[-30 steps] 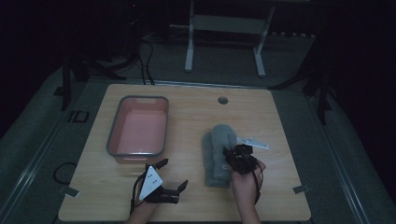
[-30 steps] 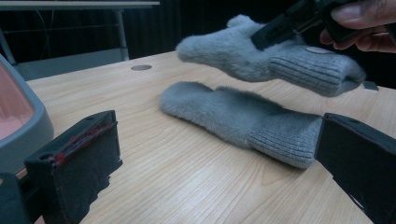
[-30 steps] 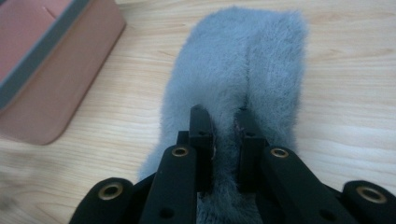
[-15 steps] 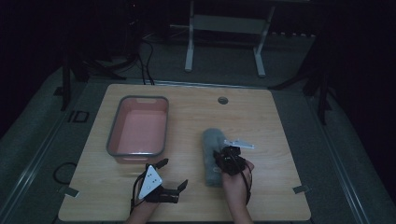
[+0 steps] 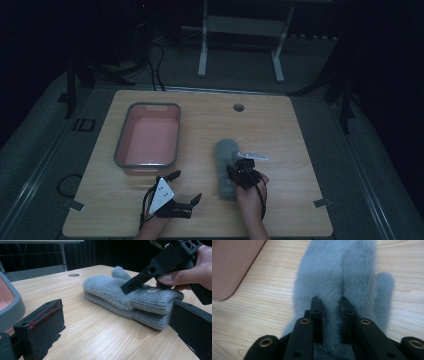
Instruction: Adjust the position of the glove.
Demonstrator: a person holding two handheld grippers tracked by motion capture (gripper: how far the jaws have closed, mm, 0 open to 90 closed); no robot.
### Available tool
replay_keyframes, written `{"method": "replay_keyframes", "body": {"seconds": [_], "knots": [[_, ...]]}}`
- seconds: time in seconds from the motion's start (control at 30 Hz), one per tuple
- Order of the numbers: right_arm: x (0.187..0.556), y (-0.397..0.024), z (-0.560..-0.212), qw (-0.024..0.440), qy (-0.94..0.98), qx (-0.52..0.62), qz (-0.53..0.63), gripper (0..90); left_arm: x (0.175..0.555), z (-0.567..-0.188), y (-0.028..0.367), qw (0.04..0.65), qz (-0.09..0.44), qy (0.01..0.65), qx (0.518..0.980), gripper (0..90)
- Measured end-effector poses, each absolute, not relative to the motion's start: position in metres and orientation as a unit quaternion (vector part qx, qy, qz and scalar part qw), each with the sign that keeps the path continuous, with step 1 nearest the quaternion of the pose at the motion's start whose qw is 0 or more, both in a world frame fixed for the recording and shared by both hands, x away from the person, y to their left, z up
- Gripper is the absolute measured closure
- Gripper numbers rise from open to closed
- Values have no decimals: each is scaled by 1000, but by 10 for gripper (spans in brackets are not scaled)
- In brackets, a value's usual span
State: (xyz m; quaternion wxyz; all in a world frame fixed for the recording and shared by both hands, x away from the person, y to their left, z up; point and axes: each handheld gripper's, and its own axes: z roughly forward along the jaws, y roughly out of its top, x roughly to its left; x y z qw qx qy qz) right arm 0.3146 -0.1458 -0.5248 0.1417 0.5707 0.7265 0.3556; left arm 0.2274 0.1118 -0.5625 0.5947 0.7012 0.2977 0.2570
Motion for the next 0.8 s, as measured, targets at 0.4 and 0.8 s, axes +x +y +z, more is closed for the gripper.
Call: {"method": "replay_keyframes", "body": {"seconds": [0.4,0.8], "knots": [[308,-161,-499,160,740,523,391,291,229,-563,113,595,253,301,701,5],[323,-207,-476,161,754,505,387,143,232,-562,114,582,250,315,706,5]]}}
